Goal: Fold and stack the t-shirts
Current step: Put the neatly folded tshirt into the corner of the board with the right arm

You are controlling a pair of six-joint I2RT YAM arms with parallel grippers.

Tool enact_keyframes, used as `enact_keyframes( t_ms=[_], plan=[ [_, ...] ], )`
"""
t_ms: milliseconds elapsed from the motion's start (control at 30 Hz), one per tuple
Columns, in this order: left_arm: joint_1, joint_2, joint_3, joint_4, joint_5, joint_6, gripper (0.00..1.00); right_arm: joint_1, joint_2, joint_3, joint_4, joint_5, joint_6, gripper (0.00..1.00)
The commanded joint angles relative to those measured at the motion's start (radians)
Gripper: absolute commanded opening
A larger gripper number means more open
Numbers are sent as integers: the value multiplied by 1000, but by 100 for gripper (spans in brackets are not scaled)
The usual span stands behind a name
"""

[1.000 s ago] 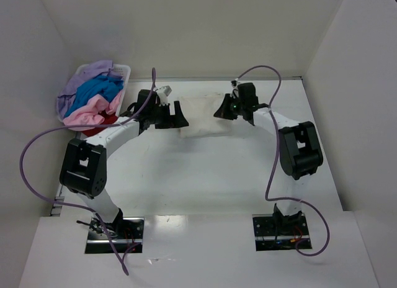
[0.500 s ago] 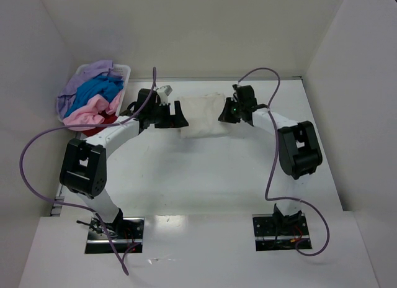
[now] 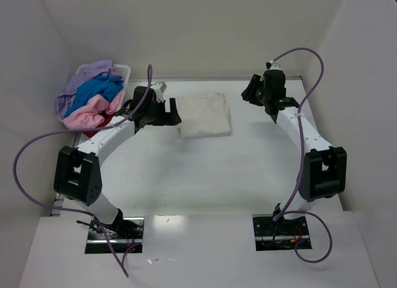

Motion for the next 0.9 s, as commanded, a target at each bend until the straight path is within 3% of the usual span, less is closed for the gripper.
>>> enact_keyframes(
  t_ms=[0,33,167,300,333,467,667,867],
  plan=[
    [1,-57,44,-8,-105,29,100,-9,-27,-17,0,-8,9,46],
    [1,-57,44,1,-105,20,100,-9,-27,-17,11,-52,18,44],
    [1,-27,44,70,-30,-5,93,-9,-5,-17,92,-217,57,13],
    [1,52,53,122,67,-34,67,17,66,21,131,-276,67,2],
    [1,81,53,136,76,-34,58,17,106,30,131,-276,67,1],
    [1,157,71,150,142,-43,45,49,198,42,131,-319,41,0],
    [1,236,91,187,228,-43,41,67,299,33,143,-310,41,0],
    [1,289,91,196,219,-34,41,87,344,15,125,-267,12,0]
  ],
)
